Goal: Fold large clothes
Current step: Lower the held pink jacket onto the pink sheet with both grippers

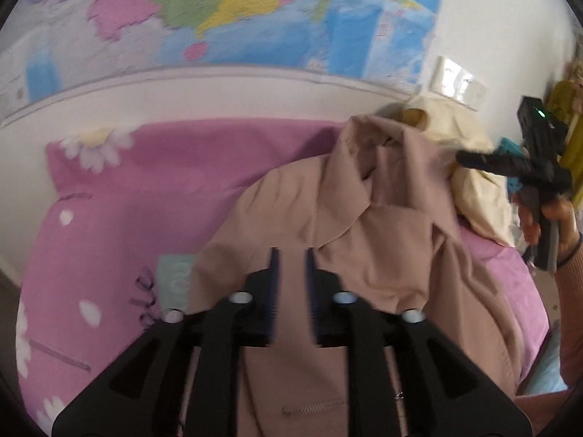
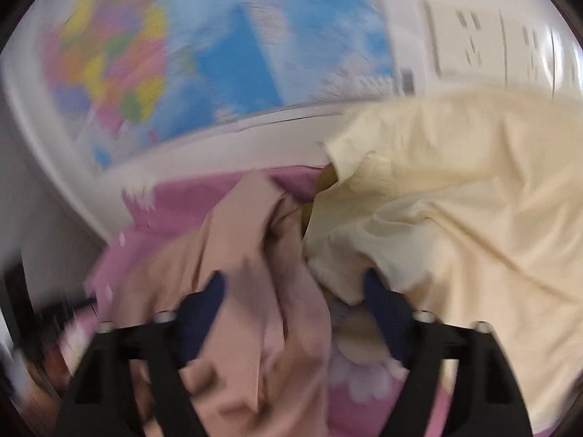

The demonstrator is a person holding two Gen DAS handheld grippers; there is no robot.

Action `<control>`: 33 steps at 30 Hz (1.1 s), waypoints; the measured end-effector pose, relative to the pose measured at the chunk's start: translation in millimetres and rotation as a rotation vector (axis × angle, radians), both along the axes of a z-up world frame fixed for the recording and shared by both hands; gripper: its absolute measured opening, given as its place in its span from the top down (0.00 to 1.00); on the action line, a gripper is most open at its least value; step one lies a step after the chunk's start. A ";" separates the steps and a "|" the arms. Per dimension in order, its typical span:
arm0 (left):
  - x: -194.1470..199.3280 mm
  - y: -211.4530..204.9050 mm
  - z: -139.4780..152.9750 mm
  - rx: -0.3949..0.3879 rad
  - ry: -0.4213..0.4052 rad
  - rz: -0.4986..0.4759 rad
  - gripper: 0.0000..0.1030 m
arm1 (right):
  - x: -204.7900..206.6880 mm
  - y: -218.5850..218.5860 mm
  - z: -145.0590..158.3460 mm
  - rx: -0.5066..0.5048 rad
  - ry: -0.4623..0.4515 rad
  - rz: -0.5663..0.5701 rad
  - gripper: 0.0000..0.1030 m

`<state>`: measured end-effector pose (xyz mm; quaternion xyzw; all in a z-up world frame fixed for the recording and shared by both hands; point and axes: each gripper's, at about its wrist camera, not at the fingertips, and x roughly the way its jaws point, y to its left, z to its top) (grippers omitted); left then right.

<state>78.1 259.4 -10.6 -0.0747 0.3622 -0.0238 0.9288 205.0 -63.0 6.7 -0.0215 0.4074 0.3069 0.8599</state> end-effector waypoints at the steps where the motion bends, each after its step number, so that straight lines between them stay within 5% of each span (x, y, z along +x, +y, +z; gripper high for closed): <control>1: 4.4 -1.8 2.1 0.009 -0.008 -0.014 0.60 | -14.3 2.0 0.4 -0.051 -0.033 0.041 0.20; 3: 9.7 -13.3 6.4 0.052 -0.024 -0.031 0.46 | -40.1 5.2 -13.6 -0.139 -0.056 0.089 0.19; 7: 41.3 -5.4 6.0 0.119 0.002 0.007 0.37 | -44.5 9.3 -58.0 -0.177 0.046 0.099 0.28; 11: 80.0 11.7 -22.3 0.080 0.153 -0.059 0.32 | -29.2 -3.1 -100.1 -0.077 0.222 0.051 0.37; 13: 90.4 12.9 -40.9 0.078 0.227 -0.067 0.35 | -30.1 -8.1 -109.1 -0.033 0.270 0.074 0.97; 14: 92.8 13.6 -46.4 0.077 0.247 -0.072 0.59 | -33.7 -8.5 -107.2 -0.046 0.247 0.074 0.96; 15: 95.9 16.0 -54.3 0.080 0.274 -0.055 0.96 | -38.5 -7.9 -96.3 -0.080 0.184 0.066 0.97; 17: 95.3 28.0 -54.4 0.023 0.271 -0.021 0.97 | -46.6 -11.5 -64.2 -0.082 0.084 0.061 0.98; 24: 60.7 71.9 9.4 -0.041 0.055 0.106 0.97 | -55.3 -61.3 64.6 -0.102 -0.179 -0.033 0.98; 27: 59.9 84.1 5.3 -0.066 0.087 0.134 0.96 | -28.0 -80.6 52.3 -0.218 -0.144 -0.135 0.96; 29: 66.5 78.6 -4.1 0.000 0.135 0.156 0.88 | -10.6 -87.3 19.5 -0.287 -0.044 -0.172 0.88; 30: 70.2 73.6 -13.6 0.059 0.175 0.165 0.81 | -0.9 -92.7 -0.7 -0.338 -0.007 -0.219 0.76; 33: 77.0 63.7 -27.9 0.103 0.233 0.168 0.73 | -1.1 -100.3 -14.9 -0.287 0.021 -0.248 0.70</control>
